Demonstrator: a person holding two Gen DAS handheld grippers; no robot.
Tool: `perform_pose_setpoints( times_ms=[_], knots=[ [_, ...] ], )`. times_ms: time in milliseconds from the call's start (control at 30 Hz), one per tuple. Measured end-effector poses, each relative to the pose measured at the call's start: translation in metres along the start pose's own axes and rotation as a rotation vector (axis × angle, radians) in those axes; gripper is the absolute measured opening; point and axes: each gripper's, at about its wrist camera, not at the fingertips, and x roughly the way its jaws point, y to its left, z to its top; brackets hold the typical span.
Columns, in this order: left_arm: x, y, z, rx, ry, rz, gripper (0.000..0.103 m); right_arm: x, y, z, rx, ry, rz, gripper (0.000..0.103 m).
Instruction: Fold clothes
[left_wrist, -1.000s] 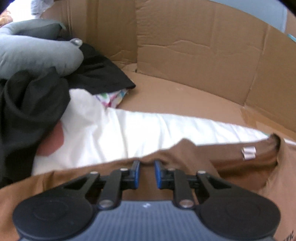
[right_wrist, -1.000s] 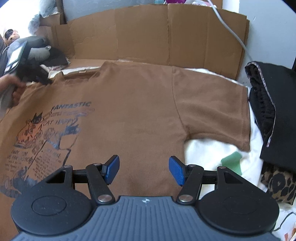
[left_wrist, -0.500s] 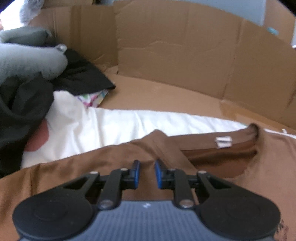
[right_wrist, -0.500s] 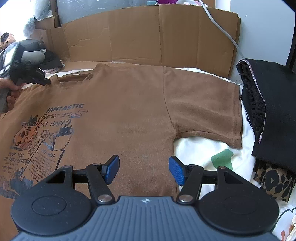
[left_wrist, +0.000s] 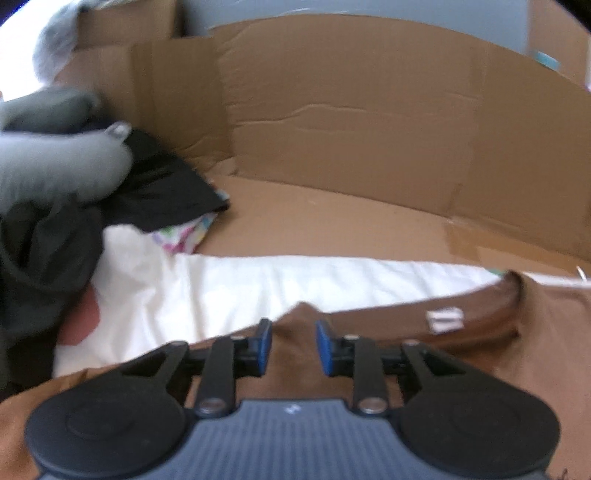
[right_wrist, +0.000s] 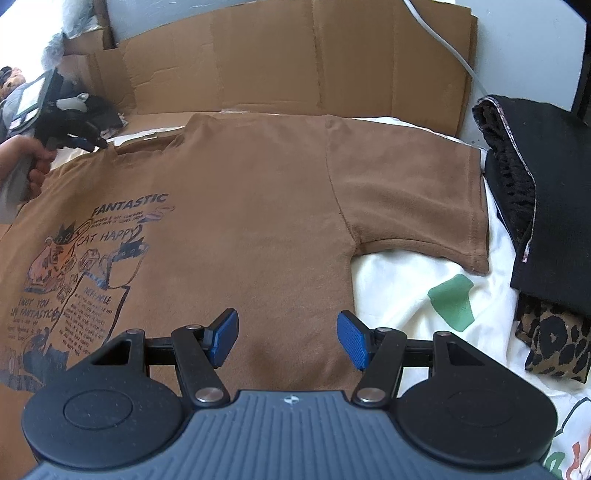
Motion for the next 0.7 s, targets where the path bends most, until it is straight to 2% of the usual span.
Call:
perform_pose_setpoints(
  times_ms=[67,133,267,433,633,700],
  knots=[
    [-0.007,-0.018,0.003,0.042,-0.009,-0.037,0.03,0.001,-0.003,0.001,0.023,0.0,-0.006,0.066],
    [-0.015,-0.039,0.009,0.065,-0.024,-0.105,0.03,0.0,-0.007,0.003,0.03,-0.012,-0.006,0.066],
    [-0.018,-0.076,0.014,0.038,0.013,-0.305,0.031,-0.001,-0.017,0.009,0.046,-0.049,-0.007,0.066],
    [-0.009,-0.133,0.012,0.129,0.039,-0.343,0.031,0.006,-0.036,0.025,0.01,-0.099,-0.006,0.065],
    [0.01,-0.168,0.009,0.149,0.063,-0.34,0.031,0.029,-0.073,0.041,0.03,-0.106,-0.078,0.065],
    [0.018,-0.175,0.01,0.179,0.063,-0.305,0.03,0.036,-0.085,0.042,0.066,-0.095,-0.103,0.065]
  ],
)
